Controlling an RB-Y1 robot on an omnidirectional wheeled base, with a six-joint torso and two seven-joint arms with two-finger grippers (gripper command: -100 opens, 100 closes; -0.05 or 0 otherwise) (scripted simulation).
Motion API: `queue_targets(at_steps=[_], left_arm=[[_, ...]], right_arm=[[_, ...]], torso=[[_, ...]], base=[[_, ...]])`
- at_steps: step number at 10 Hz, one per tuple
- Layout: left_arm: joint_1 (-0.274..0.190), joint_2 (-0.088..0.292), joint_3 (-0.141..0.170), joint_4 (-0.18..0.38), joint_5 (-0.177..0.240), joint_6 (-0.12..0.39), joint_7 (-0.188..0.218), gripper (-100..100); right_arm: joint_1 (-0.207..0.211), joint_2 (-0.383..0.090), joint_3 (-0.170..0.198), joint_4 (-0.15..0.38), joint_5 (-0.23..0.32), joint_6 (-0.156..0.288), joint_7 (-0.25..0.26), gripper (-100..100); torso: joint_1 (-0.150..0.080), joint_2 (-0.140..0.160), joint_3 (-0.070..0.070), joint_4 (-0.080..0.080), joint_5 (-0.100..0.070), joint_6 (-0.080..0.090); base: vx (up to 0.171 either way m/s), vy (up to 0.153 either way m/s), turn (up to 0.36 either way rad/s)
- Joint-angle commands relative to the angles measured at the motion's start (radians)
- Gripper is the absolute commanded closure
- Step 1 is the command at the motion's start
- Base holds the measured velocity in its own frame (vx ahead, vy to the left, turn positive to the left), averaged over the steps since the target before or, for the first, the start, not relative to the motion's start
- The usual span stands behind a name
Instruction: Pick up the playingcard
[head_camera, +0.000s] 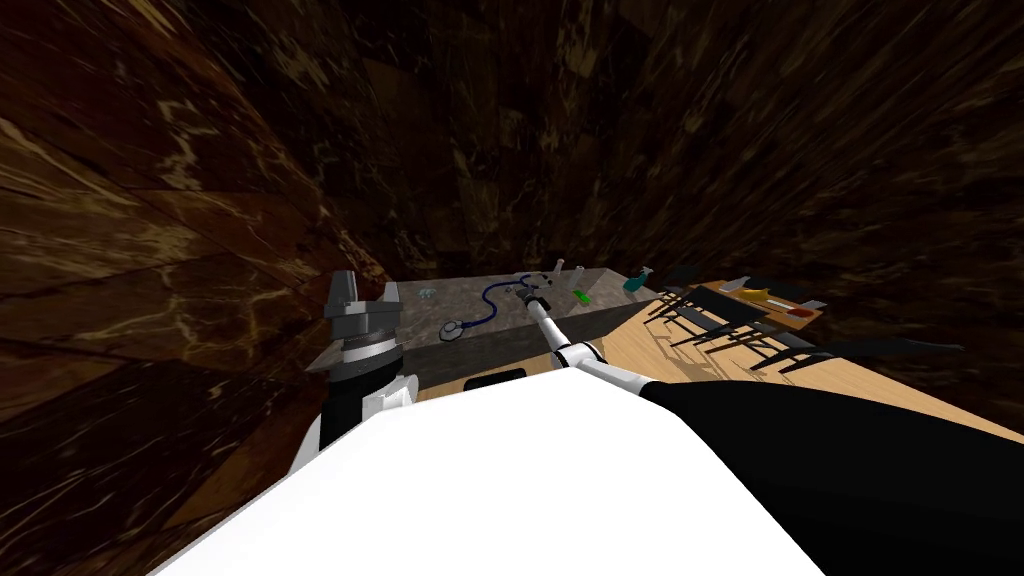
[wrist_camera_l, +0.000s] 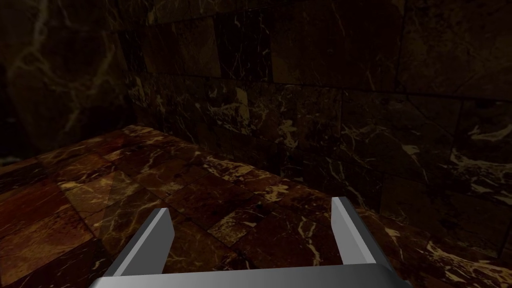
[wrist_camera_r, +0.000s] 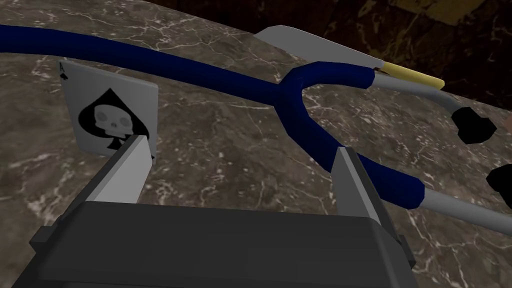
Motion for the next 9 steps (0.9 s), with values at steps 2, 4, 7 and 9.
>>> queue_targets(at_steps=[2, 4, 7, 9], left_arm=[[0.000, 0.000, 0.000, 0.000, 0.000, 0.000, 0.000, 0], [0.000, 0.000, 0.000, 0.000, 0.000, 0.000, 0.000, 0], [0.000, 0.000, 0.000, 0.000, 0.000, 0.000, 0.000, 0], [0.000, 0.000, 0.000, 0.000, 0.000, 0.000, 0.000, 0]], right_arm=[[-0.021, 0.038, -0.023, 0.036, -0.039, 0.040, 0.007, -100], [-0.021, 0.038, -0.023, 0.036, -0.039, 0.040, 0.007, -100], [-0.043, 0.093, -0.025, 0.084, -0.095, 0.066, 0.000, -100], [-0.047, 0.085, -0.013, 0.091, -0.103, 0.055, -0.003, -100]], torso=[[0.000, 0.001, 0.001, 0.000, 0.000, 0.000], [0.000, 0.001, 0.001, 0.000, 0.000, 0.000], [0.001, 0.001, 0.000, 0.000, 0.000, 0.000], [0.001, 0.002, 0.001, 0.000, 0.000, 0.000]], base=[[0.046, -0.013, 0.059], [0.025, -0.014, 0.016], [0.054, -0.015, 0.067], [0.020, -0.009, 0.006]])
